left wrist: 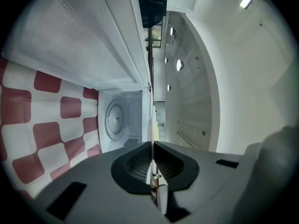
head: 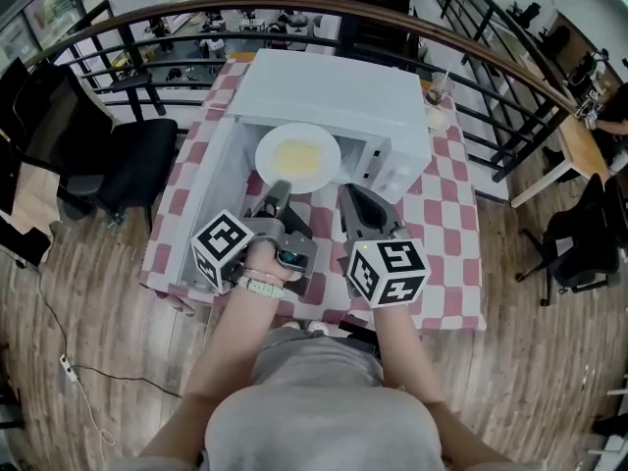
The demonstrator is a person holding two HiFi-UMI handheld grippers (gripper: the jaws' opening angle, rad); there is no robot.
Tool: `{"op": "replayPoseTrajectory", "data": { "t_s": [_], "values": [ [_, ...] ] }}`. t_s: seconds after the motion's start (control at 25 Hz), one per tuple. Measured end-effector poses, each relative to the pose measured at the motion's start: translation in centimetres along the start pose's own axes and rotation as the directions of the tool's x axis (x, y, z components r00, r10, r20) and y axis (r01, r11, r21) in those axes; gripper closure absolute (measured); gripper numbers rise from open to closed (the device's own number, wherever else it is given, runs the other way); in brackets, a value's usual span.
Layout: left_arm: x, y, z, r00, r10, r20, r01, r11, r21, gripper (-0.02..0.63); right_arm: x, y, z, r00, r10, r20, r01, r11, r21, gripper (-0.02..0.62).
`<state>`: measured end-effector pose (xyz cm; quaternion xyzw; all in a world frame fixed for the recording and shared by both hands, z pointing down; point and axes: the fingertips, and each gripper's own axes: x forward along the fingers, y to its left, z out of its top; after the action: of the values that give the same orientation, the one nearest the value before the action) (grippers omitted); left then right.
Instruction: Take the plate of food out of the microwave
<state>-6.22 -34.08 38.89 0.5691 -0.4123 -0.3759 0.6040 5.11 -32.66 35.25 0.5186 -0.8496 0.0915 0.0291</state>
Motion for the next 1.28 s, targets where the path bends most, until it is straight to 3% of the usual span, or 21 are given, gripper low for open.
{"op": "replayPoseTrajectory", "data": {
  "t_s": [0.72, 1.28],
  "values": [
    [1.8, -3.4, 0.0, 0.998, -0.066, -0.009, 0.067, 0.993, 0.093, 0.589, 0.2, 0.3, 3.4, 0.998, -0.006, 0.062, 0.010, 0.997, -0.075, 0.571],
    [2.2, -4.4, -1.1, 0.995, -0.096, -0.024, 0.098, 0.991, 0.092, 0.589, -0.7, 0.3, 4.6, 0.996, -0.005, 0.094, 0.016, 0.992, -0.122, 0.571]
  ]
}}
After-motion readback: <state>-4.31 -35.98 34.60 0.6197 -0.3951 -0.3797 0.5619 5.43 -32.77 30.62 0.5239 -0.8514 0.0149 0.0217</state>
